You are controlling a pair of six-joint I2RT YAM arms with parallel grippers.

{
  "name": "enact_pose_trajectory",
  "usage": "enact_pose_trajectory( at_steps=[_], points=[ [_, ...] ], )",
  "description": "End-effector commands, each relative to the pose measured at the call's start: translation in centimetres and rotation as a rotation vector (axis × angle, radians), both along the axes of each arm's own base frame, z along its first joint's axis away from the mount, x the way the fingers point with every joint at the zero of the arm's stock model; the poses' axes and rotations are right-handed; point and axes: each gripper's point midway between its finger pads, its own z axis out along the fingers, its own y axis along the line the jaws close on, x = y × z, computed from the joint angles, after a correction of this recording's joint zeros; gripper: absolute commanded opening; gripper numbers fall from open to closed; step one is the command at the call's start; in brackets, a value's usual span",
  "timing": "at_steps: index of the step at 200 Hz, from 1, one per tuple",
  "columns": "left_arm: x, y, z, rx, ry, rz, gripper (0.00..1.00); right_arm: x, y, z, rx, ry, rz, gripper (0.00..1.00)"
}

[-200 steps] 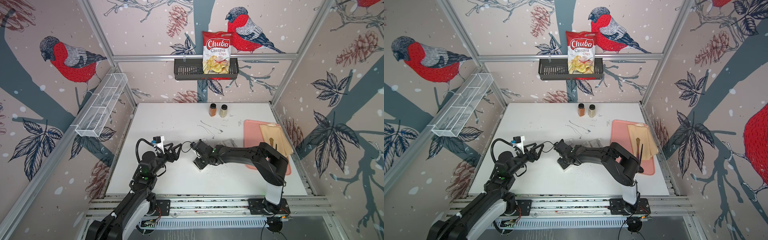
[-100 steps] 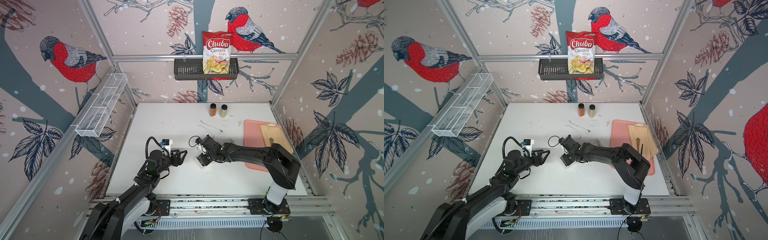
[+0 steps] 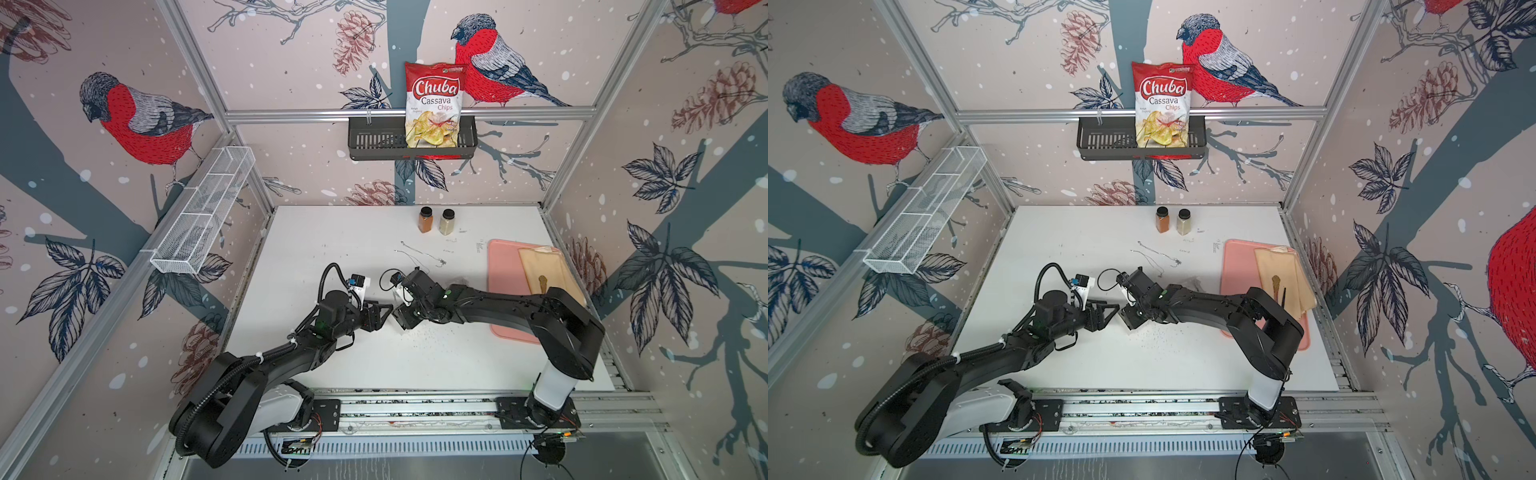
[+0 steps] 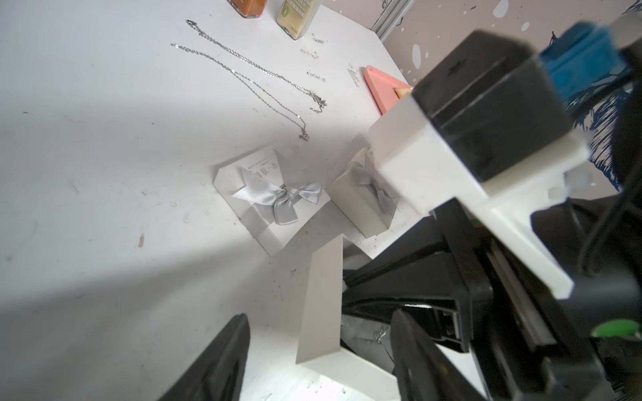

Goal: Take the necklace out of the lift-off lid jewelry box
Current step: Take out the inner lining from the jewelry box.

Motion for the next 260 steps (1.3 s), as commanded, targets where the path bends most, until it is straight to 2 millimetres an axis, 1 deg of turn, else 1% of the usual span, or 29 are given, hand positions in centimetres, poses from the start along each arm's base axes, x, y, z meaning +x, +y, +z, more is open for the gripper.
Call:
enact_pose_trajectory(
  at_steps=[1, 43, 88, 115, 152, 179, 214, 251, 260],
  points=[
    [0.5, -0.3, 0.3, 0.012, -0.032, 0.002, 0.68, 0.6, 0.2, 0.5, 0.012, -0.029, -0.016, 0.06],
    [0.7, 0.0, -1.0, 0.064, -0.004, 0.019, 0.67, 0.8, 0.0, 0.9, 0.017, -0.043, -0.025, 0.06],
    [0.7, 0.2, -1.8, 0.093, 0.014, 0.021, 0.67, 0.9, -0.2, 2.3, 0.068, -0.048, -0.034, 0.04],
    [0.7, 0.1, -2.3, 0.097, 0.028, 0.019, 0.66, 0.8, -0.2, 2.6, 0.091, -0.040, -0.023, 0.04],
    [0.6, 0.3, -2.9, 0.108, 0.043, 0.024, 0.65, 0.0, 0.1, 2.6, 0.160, 0.027, 0.011, 0.04],
    [0.6, 0.4, -2.9, 0.114, 0.042, 0.030, 0.65, -0.4, 0.2, 2.6, 0.199, 0.071, 0.035, 0.04],
    [0.6, 0.5, -3.1, 0.123, 0.047, 0.033, 0.65, -1.4, 0.5, 3.9, 0.322, 0.143, 0.106, 0.05],
    [0.6, 0.5, -3.2, 0.125, 0.050, 0.034, 0.65, -2.7, 0.8, 4.7, 0.388, 0.191, 0.180, 0.06],
    [0.6, 0.5, -3.2, 0.125, 0.050, 0.033, 0.65, -2.7, 0.8, 4.8, 0.393, 0.191, 0.179, 0.06]
  ],
)
